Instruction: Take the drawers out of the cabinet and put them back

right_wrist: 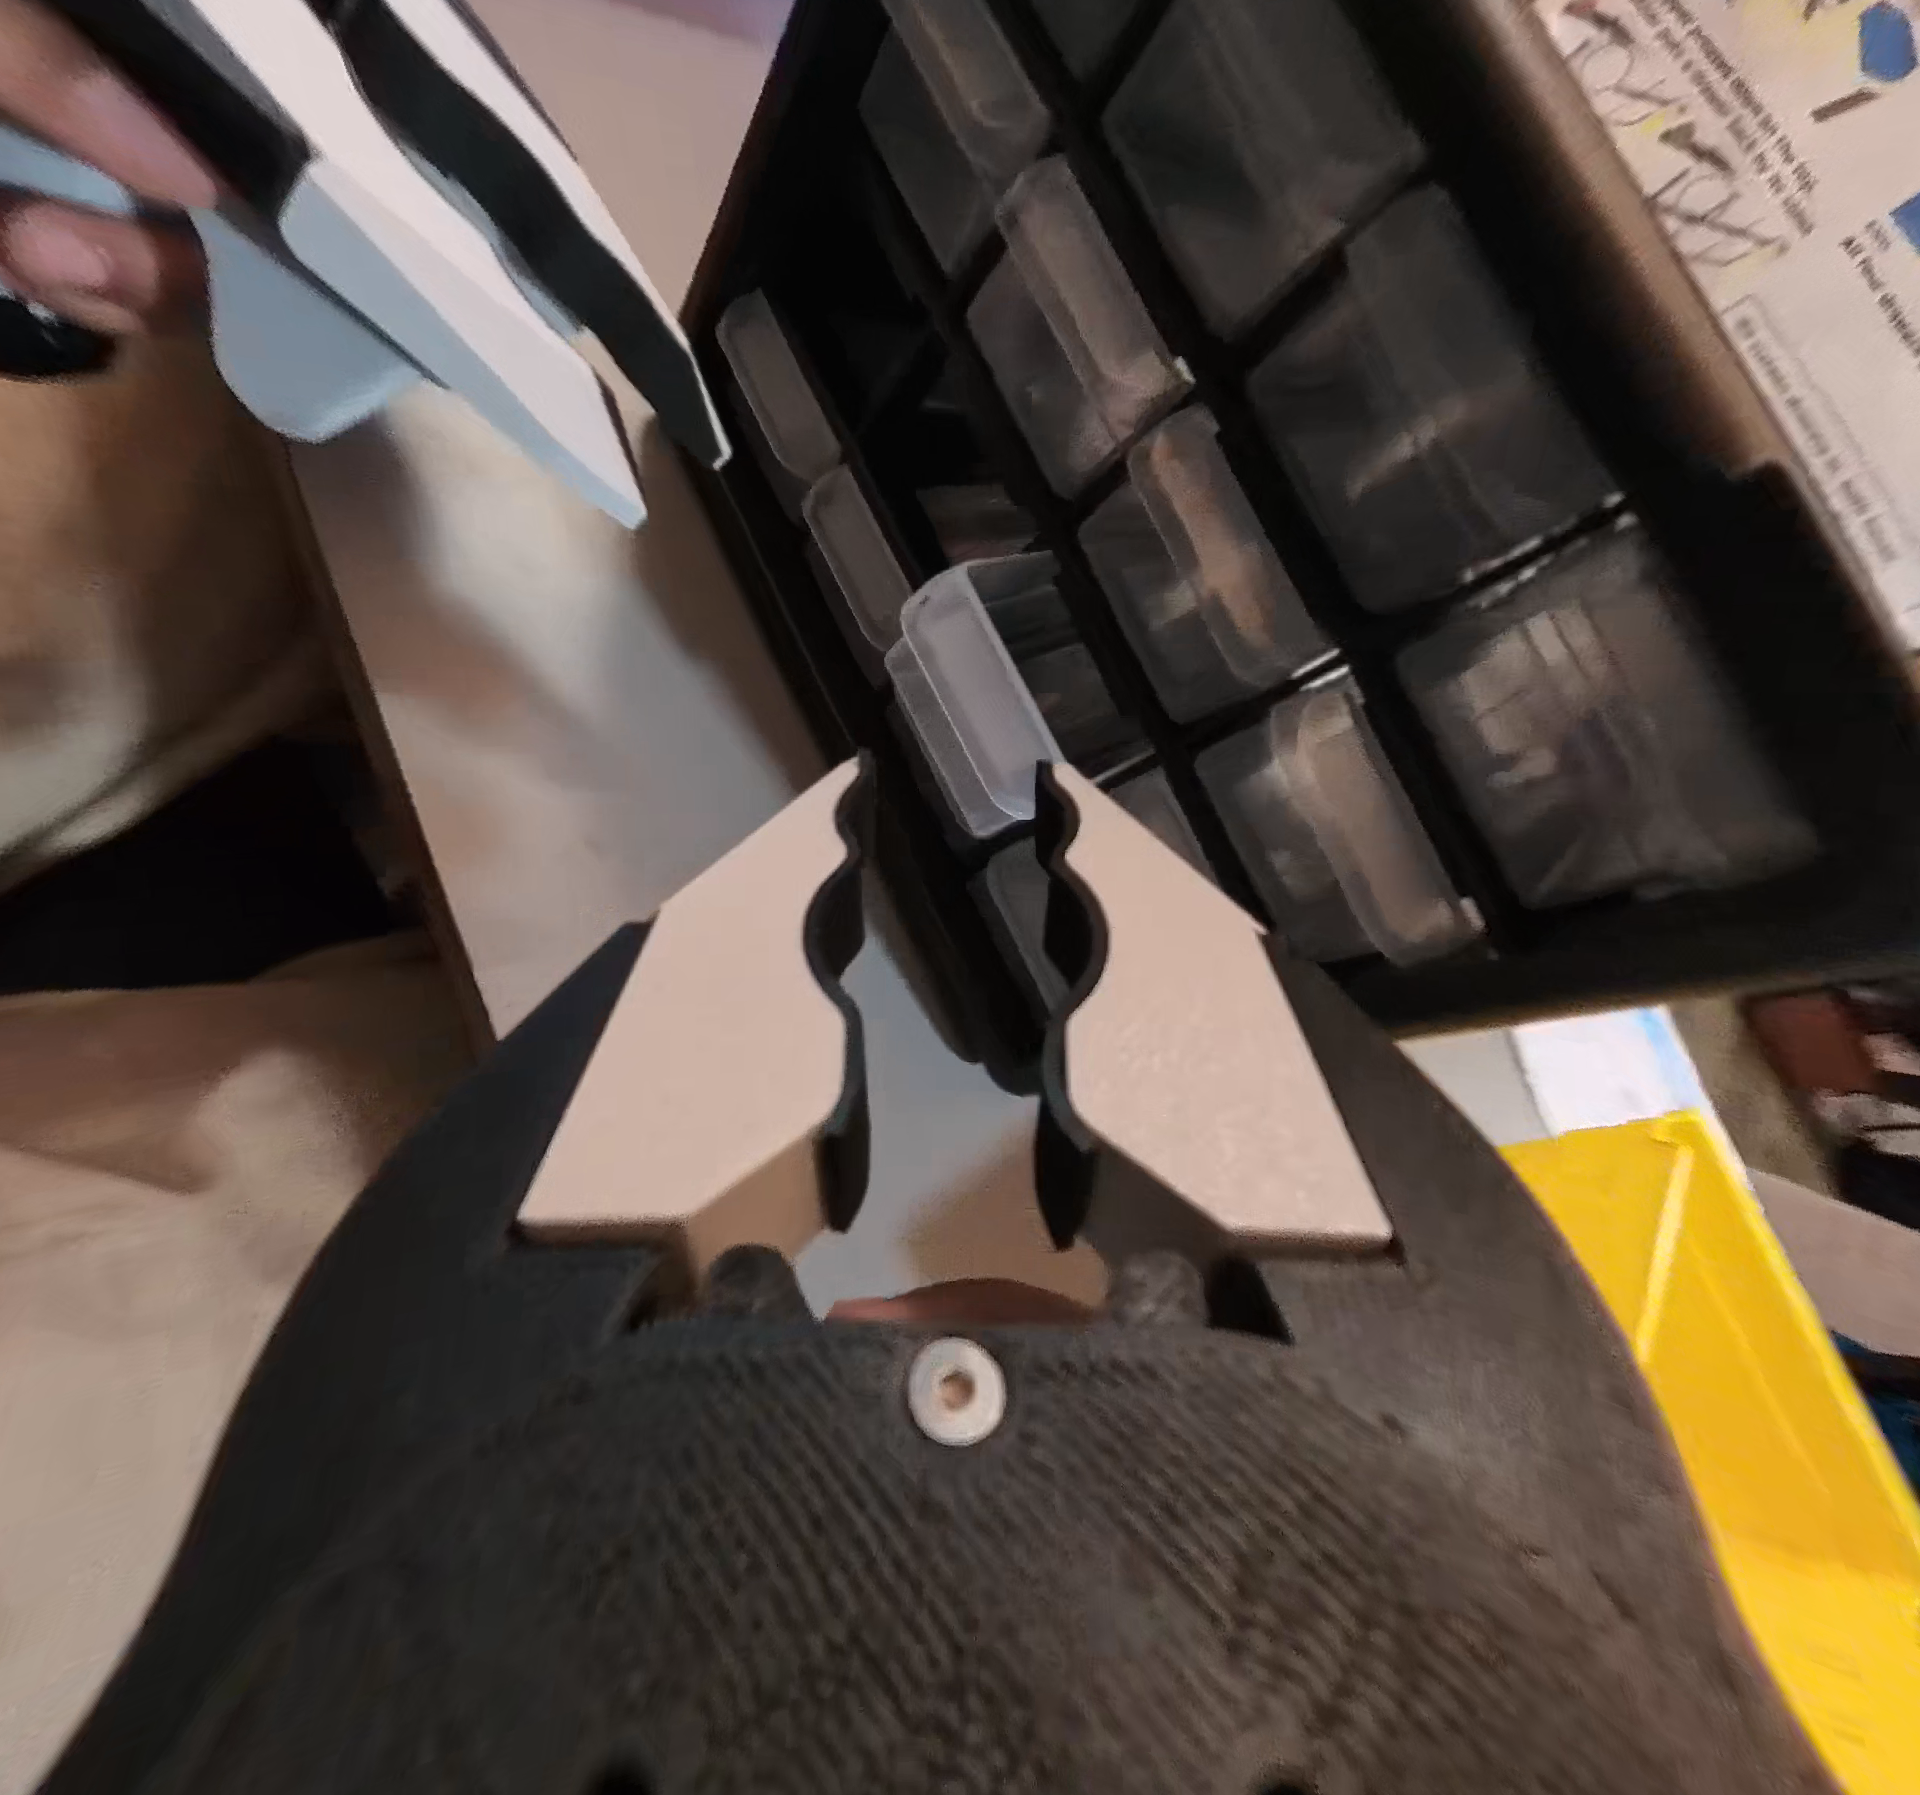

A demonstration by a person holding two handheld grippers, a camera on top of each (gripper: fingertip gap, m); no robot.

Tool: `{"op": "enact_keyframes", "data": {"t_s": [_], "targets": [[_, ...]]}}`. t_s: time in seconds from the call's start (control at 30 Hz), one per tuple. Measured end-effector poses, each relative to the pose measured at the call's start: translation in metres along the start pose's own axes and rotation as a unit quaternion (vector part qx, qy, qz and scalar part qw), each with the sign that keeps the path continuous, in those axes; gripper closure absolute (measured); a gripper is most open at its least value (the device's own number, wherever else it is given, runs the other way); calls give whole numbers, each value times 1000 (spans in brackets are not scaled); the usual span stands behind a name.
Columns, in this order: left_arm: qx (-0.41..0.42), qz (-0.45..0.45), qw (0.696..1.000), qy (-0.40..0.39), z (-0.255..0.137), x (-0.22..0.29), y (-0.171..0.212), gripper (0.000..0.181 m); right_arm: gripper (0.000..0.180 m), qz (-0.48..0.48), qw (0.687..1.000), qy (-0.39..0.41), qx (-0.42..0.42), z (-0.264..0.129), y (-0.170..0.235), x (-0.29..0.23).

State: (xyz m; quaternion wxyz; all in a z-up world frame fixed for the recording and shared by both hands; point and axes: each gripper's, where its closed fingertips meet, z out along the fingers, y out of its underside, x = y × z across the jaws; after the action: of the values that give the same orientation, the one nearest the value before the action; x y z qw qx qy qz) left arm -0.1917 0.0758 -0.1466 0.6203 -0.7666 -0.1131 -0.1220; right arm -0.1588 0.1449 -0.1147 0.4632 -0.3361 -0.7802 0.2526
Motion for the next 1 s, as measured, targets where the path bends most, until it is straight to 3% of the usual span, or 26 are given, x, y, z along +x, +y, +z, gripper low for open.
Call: {"op": "enact_keyframes", "data": {"t_s": [0.03,0.43,1.0], "targets": [[0,0,1000,0,0,0,0,145,151,-20,1000,11,-7,2,0,0],[-4,-4,1000,7,0,3,2,145,154,-219,959,166,-72,32,-1,9],[-9,-2,1000,7,2,3,4,145,161,-219,959,166,-71,34,0,9]]}}
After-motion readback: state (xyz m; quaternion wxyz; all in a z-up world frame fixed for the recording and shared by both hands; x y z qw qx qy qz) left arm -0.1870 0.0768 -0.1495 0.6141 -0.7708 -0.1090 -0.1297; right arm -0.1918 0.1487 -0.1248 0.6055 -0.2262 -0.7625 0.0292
